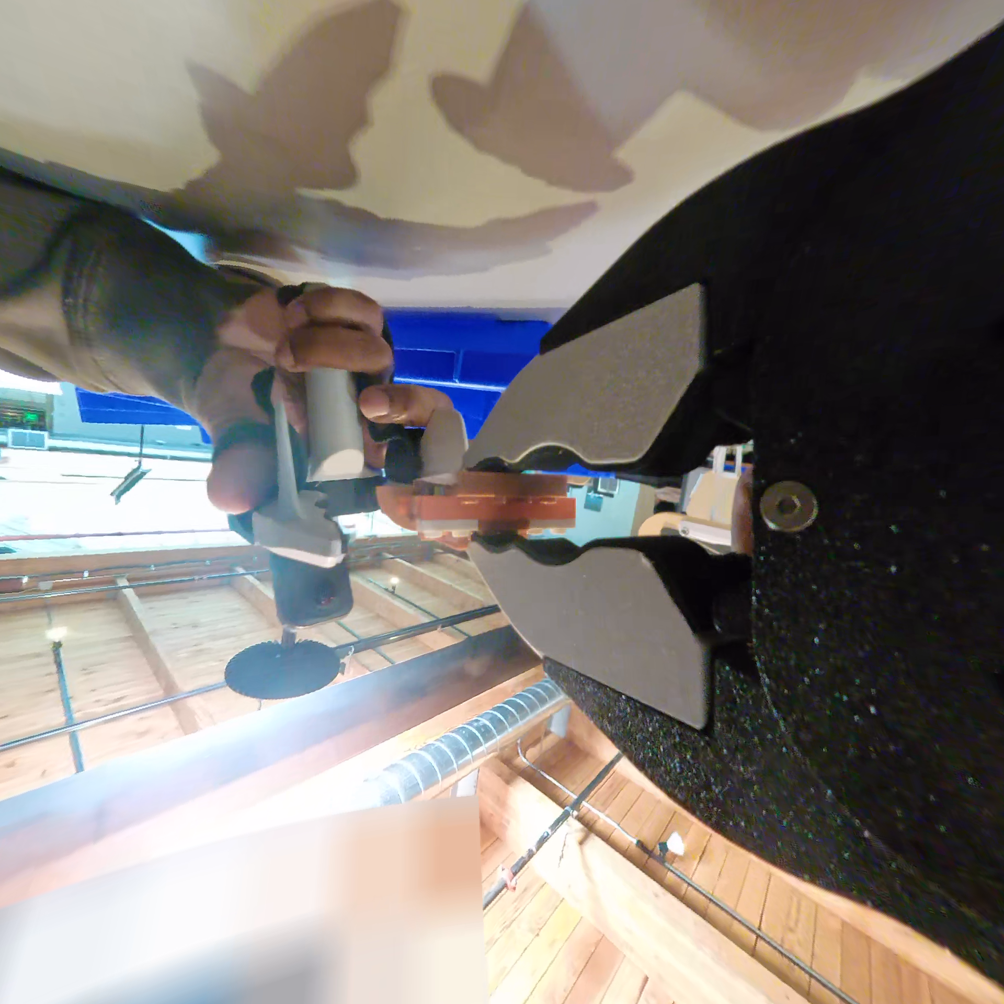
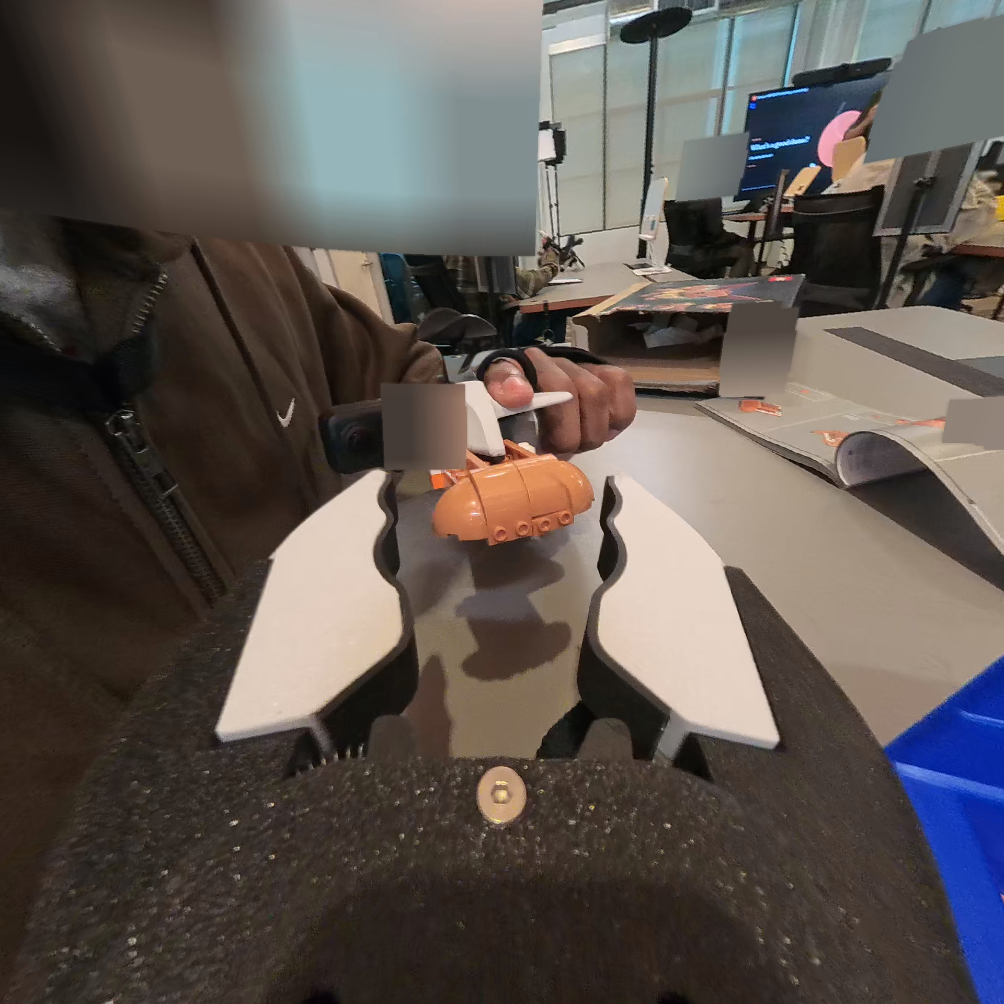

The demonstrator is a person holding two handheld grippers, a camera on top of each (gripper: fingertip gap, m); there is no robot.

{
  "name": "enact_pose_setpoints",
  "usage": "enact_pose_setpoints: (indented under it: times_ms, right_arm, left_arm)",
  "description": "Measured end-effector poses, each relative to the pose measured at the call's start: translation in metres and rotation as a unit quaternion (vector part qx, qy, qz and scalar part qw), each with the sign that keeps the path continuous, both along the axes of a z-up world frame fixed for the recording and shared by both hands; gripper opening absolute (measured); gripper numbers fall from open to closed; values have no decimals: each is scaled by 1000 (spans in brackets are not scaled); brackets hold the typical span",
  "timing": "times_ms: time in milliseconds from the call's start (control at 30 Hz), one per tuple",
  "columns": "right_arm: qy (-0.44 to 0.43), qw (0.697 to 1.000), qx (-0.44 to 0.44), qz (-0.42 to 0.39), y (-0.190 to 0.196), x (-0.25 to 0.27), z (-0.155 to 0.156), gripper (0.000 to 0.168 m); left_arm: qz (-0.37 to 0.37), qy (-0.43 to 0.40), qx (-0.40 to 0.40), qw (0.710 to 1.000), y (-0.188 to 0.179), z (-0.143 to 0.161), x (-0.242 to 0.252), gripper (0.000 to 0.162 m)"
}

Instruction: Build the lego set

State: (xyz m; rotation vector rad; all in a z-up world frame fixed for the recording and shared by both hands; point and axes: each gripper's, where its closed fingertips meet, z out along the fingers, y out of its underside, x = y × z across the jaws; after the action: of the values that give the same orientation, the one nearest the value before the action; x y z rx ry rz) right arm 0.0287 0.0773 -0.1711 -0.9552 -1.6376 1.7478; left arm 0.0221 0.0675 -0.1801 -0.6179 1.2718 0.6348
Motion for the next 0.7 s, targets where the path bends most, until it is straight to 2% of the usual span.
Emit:
enact_pose_setpoints:
  times_ms: [233, 533, 700]
  right_arm:
    - [3, 999, 33, -40, 9, -3, -5, 65]
    - [-18, 997, 68, -45, 2, -9, -21, 58]
    - [-32, 996, 76, -44, 1, -12, -30, 56]
  left_arm:
    - [18, 21, -42, 999, 11, -18, -13, 20]
    - [48, 112, -163, 979, 27, -73, -35, 20]
    - [43, 115, -195, 973, 26, -81, -37, 22]
